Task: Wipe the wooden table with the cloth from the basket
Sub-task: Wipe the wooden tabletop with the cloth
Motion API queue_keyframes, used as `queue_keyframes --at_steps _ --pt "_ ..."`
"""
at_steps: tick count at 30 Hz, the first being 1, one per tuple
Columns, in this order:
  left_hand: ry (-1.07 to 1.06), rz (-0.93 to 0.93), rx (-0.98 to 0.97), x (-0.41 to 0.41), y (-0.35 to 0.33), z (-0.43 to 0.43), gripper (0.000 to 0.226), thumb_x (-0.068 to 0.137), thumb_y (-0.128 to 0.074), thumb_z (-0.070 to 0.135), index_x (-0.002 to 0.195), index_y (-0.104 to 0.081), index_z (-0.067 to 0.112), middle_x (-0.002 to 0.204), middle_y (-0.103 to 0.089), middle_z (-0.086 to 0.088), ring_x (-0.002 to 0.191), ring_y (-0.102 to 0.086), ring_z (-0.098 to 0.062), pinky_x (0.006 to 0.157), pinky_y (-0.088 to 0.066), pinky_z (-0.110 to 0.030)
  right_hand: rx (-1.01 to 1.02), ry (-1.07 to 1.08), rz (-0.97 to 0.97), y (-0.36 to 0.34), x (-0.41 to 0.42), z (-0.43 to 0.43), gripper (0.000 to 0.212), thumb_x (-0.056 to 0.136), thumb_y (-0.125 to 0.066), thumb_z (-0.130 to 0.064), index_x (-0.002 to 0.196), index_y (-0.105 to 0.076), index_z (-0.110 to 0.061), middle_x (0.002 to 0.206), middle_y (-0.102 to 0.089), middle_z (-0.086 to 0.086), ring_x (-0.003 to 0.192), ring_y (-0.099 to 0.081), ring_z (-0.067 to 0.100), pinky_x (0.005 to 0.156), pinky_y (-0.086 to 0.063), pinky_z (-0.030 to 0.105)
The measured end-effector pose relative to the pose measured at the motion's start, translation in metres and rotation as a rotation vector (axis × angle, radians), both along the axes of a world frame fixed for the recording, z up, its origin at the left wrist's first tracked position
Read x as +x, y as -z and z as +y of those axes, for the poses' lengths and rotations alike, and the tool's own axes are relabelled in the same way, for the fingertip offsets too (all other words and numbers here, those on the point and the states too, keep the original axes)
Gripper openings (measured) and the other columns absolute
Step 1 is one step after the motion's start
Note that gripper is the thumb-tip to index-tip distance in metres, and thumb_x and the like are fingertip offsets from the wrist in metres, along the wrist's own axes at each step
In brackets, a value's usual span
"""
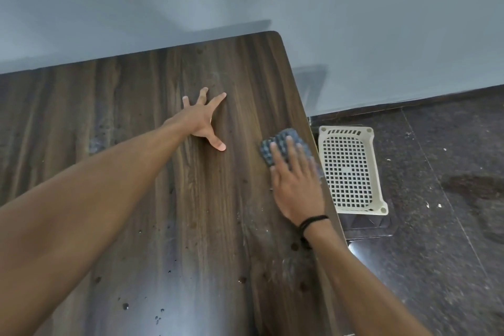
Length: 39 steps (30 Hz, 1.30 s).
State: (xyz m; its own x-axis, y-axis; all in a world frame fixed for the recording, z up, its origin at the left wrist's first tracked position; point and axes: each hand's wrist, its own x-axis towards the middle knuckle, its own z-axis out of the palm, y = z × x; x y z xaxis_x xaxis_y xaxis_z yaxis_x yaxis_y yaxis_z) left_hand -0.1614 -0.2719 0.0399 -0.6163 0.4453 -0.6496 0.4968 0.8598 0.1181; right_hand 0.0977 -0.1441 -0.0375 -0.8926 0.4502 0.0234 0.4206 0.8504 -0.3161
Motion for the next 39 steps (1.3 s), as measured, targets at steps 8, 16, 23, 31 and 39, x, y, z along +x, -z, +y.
queue_keyframes --at_steps 8,16,23,31,39 --pt "-0.005 0.01 -0.015 -0.007 0.007 -0.006 0.152 0.046 -0.094 0.056 0.149 0.018 0.053 0.161 0.03 0.006 0.144 0.022 -0.049 0.112 -0.015 -0.073 -0.019 0.119 0.02 -0.001 0.024 -0.022 0.055 0.107 -0.025 -0.038 0.16 -0.011 -0.029 0.168 0.0 0.006 0.155 0.002 0.024 0.125 -0.008 0.048" --pt "0.076 0.013 -0.09 0.035 -0.005 0.001 0.151 0.051 -0.087 0.066 0.146 0.028 0.049 0.159 0.035 -0.002 0.144 0.015 -0.053 0.114 -0.015 -0.07 -0.059 0.22 0.02 -0.001 0.027 -0.017 0.055 0.106 -0.026 -0.038 0.16 -0.014 -0.029 0.168 -0.002 0.006 0.155 -0.001 0.025 0.123 -0.013 0.051" --pt "0.052 -0.022 -0.15 0.066 -0.001 0.01 0.154 0.055 -0.09 0.058 0.144 0.035 0.044 0.155 0.042 -0.003 0.142 0.021 -0.054 0.114 -0.017 -0.069 -0.041 0.201 0.04 -0.002 0.036 -0.025 0.055 0.106 -0.03 -0.036 0.16 -0.017 -0.028 0.168 -0.005 0.006 0.155 -0.003 0.026 0.124 -0.013 0.051" --pt "0.013 0.004 -0.064 0.074 -0.005 -0.001 0.15 0.054 -0.092 0.054 0.152 0.022 0.043 0.16 0.032 -0.002 0.144 0.018 -0.052 0.114 -0.018 -0.069 -0.056 0.255 -0.003 -0.007 0.051 -0.041 0.057 0.106 -0.026 -0.036 0.16 -0.011 -0.028 0.168 0.0 0.007 0.155 0.001 0.026 0.124 -0.008 0.05" --pt "0.007 -0.019 -0.106 0.11 -0.002 -0.022 0.149 0.058 -0.089 0.057 0.152 0.025 0.038 0.159 0.036 -0.002 0.145 0.019 -0.051 0.115 -0.019 -0.067 -0.066 0.376 0.014 -0.006 0.072 -0.038 0.057 0.105 -0.031 -0.036 0.16 -0.017 -0.025 0.167 -0.006 0.01 0.154 -0.005 0.03 0.123 -0.014 0.053"
